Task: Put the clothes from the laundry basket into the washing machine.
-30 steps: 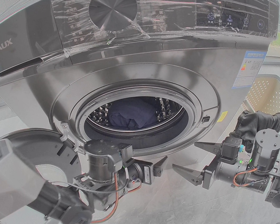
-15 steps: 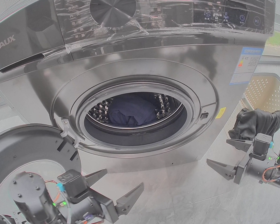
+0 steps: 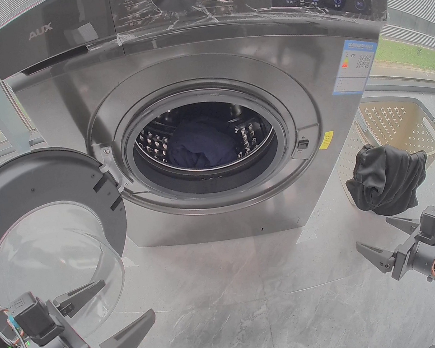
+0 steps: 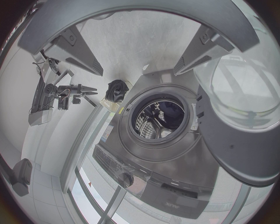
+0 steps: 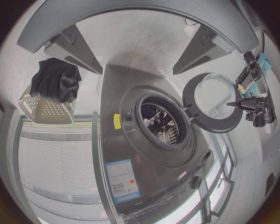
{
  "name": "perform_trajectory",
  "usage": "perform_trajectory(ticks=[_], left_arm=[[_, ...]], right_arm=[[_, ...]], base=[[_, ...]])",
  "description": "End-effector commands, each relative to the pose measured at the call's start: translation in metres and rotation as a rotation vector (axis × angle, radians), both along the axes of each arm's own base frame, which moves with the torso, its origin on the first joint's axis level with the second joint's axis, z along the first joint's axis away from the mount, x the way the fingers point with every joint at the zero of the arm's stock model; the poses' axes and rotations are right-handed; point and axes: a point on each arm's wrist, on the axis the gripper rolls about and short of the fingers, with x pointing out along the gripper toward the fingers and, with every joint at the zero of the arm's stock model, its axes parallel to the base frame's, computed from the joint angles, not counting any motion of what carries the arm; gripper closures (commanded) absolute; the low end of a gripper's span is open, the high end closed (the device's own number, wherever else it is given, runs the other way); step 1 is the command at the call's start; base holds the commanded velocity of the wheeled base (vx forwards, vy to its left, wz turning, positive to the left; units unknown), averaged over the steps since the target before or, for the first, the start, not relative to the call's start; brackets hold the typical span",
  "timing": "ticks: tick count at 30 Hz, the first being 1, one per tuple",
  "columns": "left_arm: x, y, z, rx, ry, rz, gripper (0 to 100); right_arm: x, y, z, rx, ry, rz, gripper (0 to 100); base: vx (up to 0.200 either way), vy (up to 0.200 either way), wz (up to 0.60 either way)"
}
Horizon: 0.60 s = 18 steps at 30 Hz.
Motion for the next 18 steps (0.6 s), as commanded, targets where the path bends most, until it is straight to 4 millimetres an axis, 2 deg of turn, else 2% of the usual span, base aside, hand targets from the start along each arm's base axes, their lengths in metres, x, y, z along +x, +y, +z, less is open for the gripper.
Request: perform_trajectory(ticks=[1,3,4,6,8,12,13,18], left_arm=[[-0.031,0.033,0.001,-0.038,-0.055,0.040,0],[-0.039,0.040,-0.002,-0.036,-0.054,0.052,0],[-0.046,0.048,-0.008,-0.019,-0.042,0.081,0],[-0.048,0.051,-0.011,-0.011,-0.037,0.091,0],[-0.056,0.058,-0.016,-0.003,-0.047,0.115,0],[-0.064,0.066,-0.022,0.000,-0.059,0.159,0],[-0.070,0.070,-0.029,0.003,-0.065,0.197,0],[-0.086,0.081,-0.047,0.040,-0.069,0.273,0]], right_arm=[[-0.034,-0.021,0.004,-0.028,0.071,-0.102,0],[-0.047,-0.027,0.004,-0.019,0.097,-0.118,0],[-0.061,-0.034,0.006,-0.015,0.092,-0.131,0],[-0.066,-0.037,0.006,-0.013,0.085,-0.140,0],[-0.081,-0.046,0.007,-0.006,0.059,-0.172,0],[-0.097,-0.055,0.007,0.003,0.030,-0.214,0],[-0.109,-0.060,0.006,0.015,-0.002,-0.249,0],[-0.137,-0.070,-0.004,0.013,-0.075,-0.338,0]], base=[[-0.200,0.000,0.00],[-0.200,0.000,0.00],[0.000,0.000,0.00],[0.000,0.000,0.00],[-0.200,0.000,0.00],[-0.200,0.000,0.00],[0.000,0.000,0.00],[0.000,0.000,0.00]])
